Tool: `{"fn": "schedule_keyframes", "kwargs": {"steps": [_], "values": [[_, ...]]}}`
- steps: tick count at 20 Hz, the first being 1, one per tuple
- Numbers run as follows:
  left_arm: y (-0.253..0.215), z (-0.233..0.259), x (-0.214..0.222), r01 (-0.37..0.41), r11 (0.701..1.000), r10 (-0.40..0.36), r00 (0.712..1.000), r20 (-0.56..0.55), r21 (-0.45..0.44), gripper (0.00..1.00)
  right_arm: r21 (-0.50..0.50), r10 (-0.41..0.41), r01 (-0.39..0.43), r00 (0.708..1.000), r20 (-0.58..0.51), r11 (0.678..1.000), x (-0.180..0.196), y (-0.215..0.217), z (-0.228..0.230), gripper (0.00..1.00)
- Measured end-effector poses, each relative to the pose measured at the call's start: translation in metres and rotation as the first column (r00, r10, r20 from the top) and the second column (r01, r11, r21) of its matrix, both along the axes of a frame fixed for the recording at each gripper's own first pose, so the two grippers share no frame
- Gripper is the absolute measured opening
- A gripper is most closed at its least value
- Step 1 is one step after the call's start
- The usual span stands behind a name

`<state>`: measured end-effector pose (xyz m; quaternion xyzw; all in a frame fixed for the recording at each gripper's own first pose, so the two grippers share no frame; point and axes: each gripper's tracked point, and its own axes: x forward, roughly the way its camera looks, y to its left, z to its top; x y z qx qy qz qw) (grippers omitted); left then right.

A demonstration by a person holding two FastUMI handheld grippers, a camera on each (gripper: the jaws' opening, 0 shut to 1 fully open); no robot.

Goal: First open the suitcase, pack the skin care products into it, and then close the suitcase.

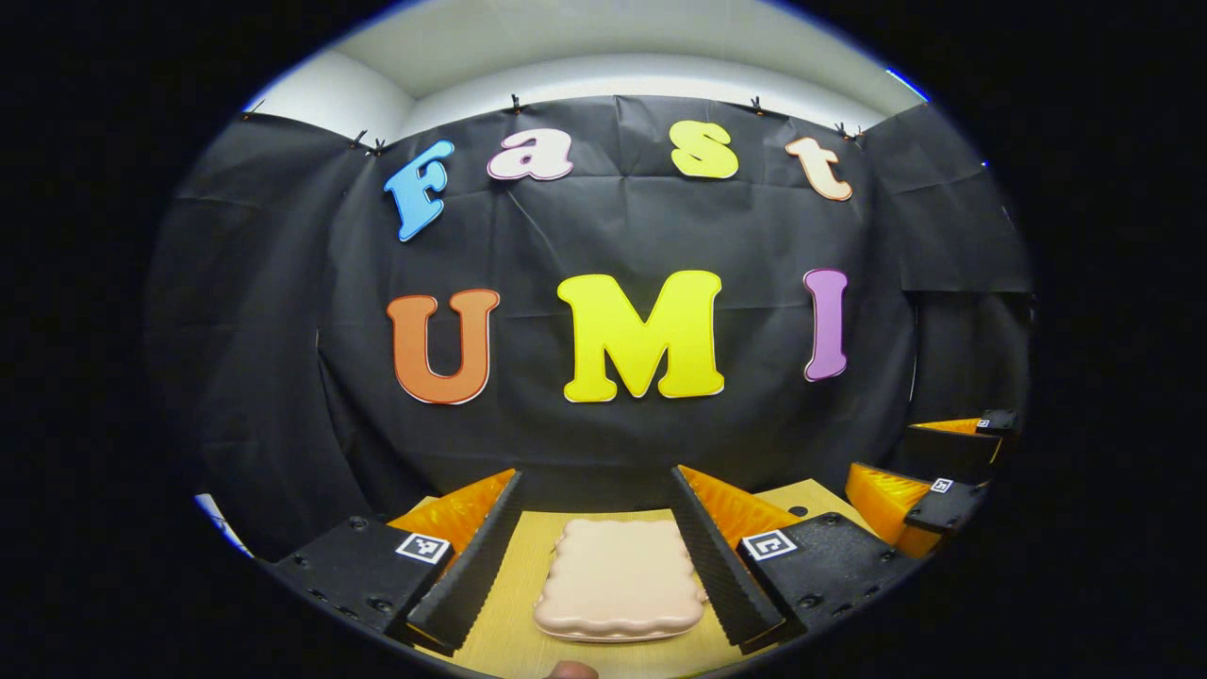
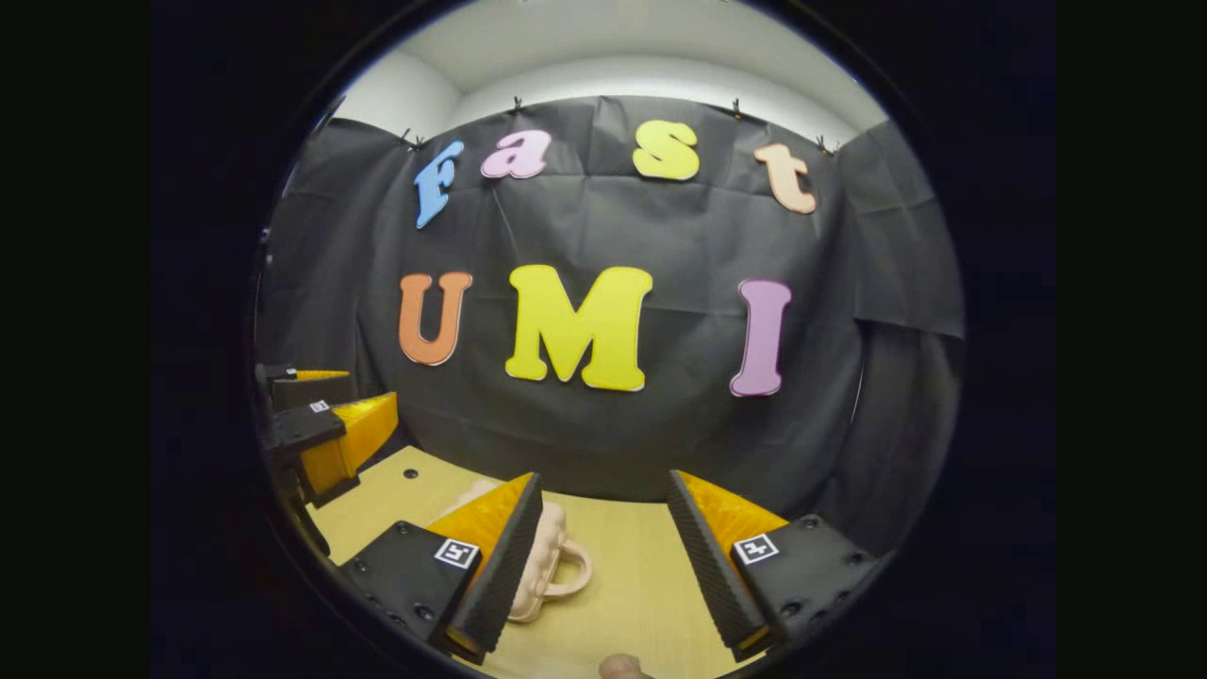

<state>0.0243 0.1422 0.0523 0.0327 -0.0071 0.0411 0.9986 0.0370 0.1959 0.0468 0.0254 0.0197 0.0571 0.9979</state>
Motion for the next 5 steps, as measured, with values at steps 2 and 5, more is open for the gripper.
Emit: {"fn": "schedule_keyframes", "kwargs": {"steps": [2,5], "values": [[0.003,0.001,-0.007,0.024,1.0,-0.024,1.0,0.004,-0.002,0.96,-0.008,-0.015,0.015,1.0,0.003,1.0,-0.008,0.012,0.003,0.79],[0.011,0.0,-0.012,0.047,0.999,-0.047,0.999,0.007,-0.01,0.96,-0.047,-0.026,0.025,1.0,-0.003,0.999,-0.019,0.026,0.002,0.79]]}}
